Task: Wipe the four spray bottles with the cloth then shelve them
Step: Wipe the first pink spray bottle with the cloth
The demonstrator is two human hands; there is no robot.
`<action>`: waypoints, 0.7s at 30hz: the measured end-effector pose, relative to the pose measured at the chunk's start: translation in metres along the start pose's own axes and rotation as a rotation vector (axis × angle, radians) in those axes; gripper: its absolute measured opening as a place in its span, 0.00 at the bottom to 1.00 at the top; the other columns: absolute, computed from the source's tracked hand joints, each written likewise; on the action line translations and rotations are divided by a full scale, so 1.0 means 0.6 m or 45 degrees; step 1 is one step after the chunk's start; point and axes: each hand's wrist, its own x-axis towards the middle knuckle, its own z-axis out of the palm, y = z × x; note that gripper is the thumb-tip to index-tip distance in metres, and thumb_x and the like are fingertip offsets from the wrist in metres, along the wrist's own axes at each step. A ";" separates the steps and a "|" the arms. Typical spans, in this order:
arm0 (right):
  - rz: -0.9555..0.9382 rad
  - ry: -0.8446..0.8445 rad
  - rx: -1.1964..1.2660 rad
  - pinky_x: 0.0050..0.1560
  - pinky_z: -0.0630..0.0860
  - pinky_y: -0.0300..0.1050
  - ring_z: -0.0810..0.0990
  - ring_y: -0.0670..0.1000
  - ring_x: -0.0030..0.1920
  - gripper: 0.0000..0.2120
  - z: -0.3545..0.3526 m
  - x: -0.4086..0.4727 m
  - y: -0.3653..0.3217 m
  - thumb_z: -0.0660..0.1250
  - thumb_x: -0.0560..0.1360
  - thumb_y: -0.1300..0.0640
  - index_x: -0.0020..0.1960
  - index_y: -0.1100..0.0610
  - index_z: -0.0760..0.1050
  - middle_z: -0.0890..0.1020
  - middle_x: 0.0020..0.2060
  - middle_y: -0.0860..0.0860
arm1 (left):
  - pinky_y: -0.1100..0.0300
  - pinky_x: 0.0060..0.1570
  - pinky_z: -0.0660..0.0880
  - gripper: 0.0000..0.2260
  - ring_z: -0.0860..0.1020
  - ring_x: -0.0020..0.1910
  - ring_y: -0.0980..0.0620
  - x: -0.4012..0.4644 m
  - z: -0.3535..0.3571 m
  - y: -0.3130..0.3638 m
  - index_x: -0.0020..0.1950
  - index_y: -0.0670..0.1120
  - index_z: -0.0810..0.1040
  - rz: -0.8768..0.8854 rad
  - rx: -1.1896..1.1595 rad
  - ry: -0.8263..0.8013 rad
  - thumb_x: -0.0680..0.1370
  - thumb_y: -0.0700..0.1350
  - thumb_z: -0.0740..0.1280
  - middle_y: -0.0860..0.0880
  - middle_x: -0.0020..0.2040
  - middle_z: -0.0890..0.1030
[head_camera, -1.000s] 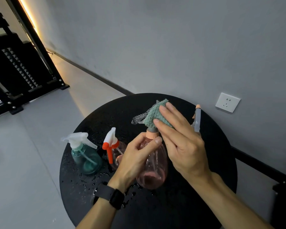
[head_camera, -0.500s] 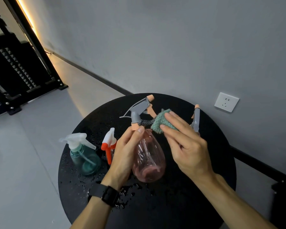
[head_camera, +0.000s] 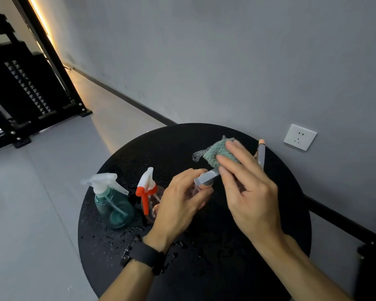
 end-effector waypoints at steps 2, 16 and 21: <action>-0.013 -0.092 -0.043 0.66 0.73 0.45 0.73 0.53 0.69 0.12 0.005 -0.008 -0.003 0.69 0.74 0.69 0.58 0.66 0.80 0.78 0.63 0.58 | 0.45 0.68 0.70 0.16 0.69 0.71 0.58 -0.001 0.005 -0.003 0.66 0.60 0.76 0.031 0.026 0.000 0.78 0.50 0.70 0.65 0.64 0.76; -0.242 -0.298 -0.083 0.68 0.72 0.49 0.69 0.55 0.72 0.16 0.036 -0.038 -0.021 0.70 0.73 0.73 0.60 0.66 0.79 0.76 0.65 0.59 | 0.75 0.47 0.72 0.15 0.77 0.51 0.69 -0.007 -0.002 -0.003 0.55 0.56 0.73 0.214 0.001 0.092 0.79 0.35 0.67 0.61 0.49 0.78; -0.093 -0.100 -0.091 0.67 0.72 0.46 0.75 0.56 0.67 0.14 0.013 -0.014 0.002 0.71 0.73 0.70 0.58 0.65 0.80 0.78 0.63 0.59 | 0.46 0.71 0.69 0.16 0.68 0.72 0.60 -0.003 0.002 -0.013 0.64 0.62 0.74 0.082 0.005 -0.001 0.80 0.46 0.69 0.66 0.65 0.76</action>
